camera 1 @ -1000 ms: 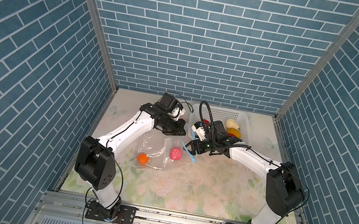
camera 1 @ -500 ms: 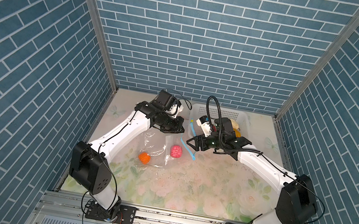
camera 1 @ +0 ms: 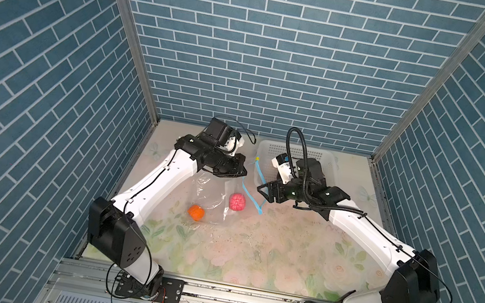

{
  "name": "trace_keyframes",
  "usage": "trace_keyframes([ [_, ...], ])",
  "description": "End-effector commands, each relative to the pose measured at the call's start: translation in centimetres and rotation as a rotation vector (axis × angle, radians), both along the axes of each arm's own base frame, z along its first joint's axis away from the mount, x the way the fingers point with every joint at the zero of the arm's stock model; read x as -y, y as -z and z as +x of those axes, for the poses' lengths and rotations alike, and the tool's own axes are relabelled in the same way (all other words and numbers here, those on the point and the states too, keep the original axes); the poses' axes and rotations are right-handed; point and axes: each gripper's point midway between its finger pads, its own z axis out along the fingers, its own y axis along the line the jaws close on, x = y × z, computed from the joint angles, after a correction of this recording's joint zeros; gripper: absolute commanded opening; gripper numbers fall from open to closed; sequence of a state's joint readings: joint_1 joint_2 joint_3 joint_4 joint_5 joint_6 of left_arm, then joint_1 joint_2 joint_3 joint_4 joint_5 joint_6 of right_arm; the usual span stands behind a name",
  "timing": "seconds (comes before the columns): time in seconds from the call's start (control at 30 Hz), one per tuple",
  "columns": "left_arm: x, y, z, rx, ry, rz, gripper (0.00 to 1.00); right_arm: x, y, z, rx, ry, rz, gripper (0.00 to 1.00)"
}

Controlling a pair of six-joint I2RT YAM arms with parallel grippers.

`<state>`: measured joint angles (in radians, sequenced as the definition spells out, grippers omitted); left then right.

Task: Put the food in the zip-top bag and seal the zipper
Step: 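Raise the open right gripper out of the bag and move it over the basket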

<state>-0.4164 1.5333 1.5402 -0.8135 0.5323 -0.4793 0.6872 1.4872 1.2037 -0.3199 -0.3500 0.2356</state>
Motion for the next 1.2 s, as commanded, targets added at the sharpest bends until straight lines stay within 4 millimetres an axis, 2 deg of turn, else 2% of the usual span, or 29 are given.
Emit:
trace_keyframes([
  [0.0,-1.0,-1.2,-0.3,0.016,-0.026,-0.011,0.00,1.4,-0.9,0.0,-0.008,0.054,-0.059,0.77],
  [0.13,-1.1,-2.2,-0.4,0.037,-0.028,-0.020,0.00,1.1,-0.8,-0.3,-0.071,0.064,-0.038,0.77],
  [0.37,-1.0,-2.6,-0.4,0.041,-0.022,-0.026,0.00,-0.2,-0.8,-0.1,-0.129,0.051,0.009,0.71],
  [0.5,-1.4,-3.7,-0.6,0.063,-0.026,-0.024,0.00,-1.0,-1.0,0.1,-0.144,0.037,0.028,0.70],
  [0.67,-2.1,-4.9,-0.7,0.093,-0.036,-0.018,0.00,-2.0,-1.8,0.0,-0.177,0.012,0.071,0.59],
  [0.83,-2.3,-4.5,-0.8,0.083,-0.040,-0.012,0.00,-2.3,-2.6,0.1,-0.163,0.001,0.092,0.50],
  [1.17,-1.8,-3.0,-0.4,0.048,-0.037,-0.022,0.00,-2.1,-2.2,-0.2,-0.161,-0.005,0.081,0.50],
])
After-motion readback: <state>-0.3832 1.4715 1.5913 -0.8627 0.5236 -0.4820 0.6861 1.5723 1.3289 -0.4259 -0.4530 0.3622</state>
